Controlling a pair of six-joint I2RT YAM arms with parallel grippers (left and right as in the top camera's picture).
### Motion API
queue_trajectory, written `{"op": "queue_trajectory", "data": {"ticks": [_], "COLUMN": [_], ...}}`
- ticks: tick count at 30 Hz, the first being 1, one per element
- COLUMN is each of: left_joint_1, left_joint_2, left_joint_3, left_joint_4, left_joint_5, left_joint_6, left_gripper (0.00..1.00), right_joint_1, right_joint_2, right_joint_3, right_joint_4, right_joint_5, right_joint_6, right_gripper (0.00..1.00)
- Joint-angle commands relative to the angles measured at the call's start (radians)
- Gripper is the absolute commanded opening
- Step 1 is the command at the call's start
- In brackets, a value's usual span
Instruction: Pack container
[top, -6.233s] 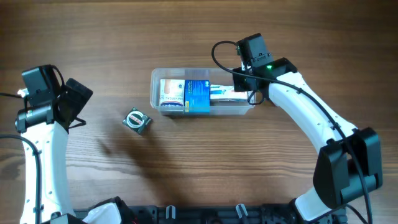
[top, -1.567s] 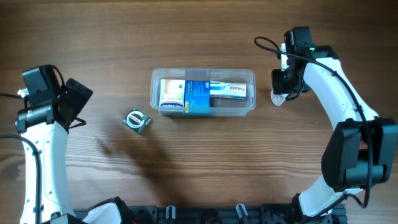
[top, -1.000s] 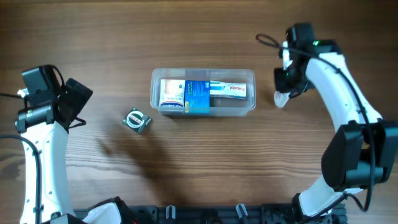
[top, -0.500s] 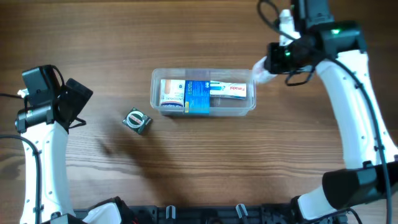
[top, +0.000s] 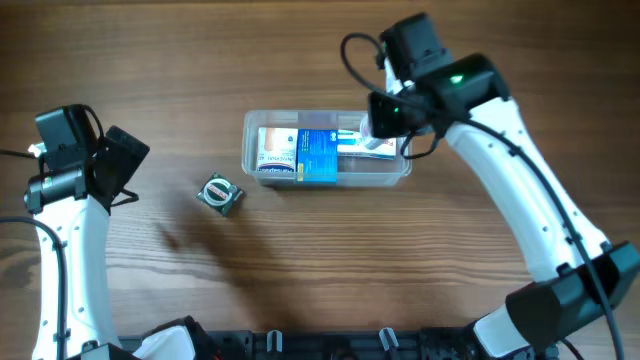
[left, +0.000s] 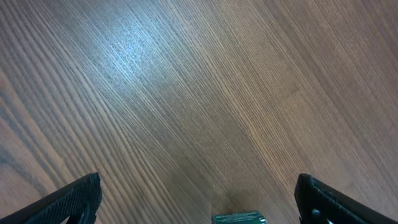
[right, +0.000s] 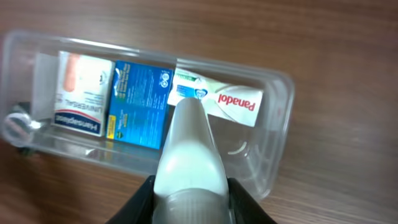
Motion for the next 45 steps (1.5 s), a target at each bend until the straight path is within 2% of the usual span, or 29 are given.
{"op": "queue_trajectory", "data": {"ticks": [1,13,45], "left_joint_1": [0.007,0.007,0.007], "left_joint_2": [-0.014,-0.014,-0.014], "left_joint_3": [-0.002,-0.002,-0.002], "left_joint_4": [0.002,0.002,0.002], "left_joint_5": [-0.013,-0.013,-0.013], "left_joint_6": [-0.01,-0.01,-0.01], "left_gripper": [1.0,1.0,1.0], "right_joint_1": [0.007,0.008,0.008], "right_joint_2": [-0.003,-0.003,0.075], "right_joint_3": [-0.077,-0.211,-0.223], "right_joint_4": [0.064,0.143,0.111], "right_joint_5": [0.041,0.164,0.137], "right_joint_6": [0.057,0.058,0.085], "right_gripper": [0.1,0.1,0.1]}}
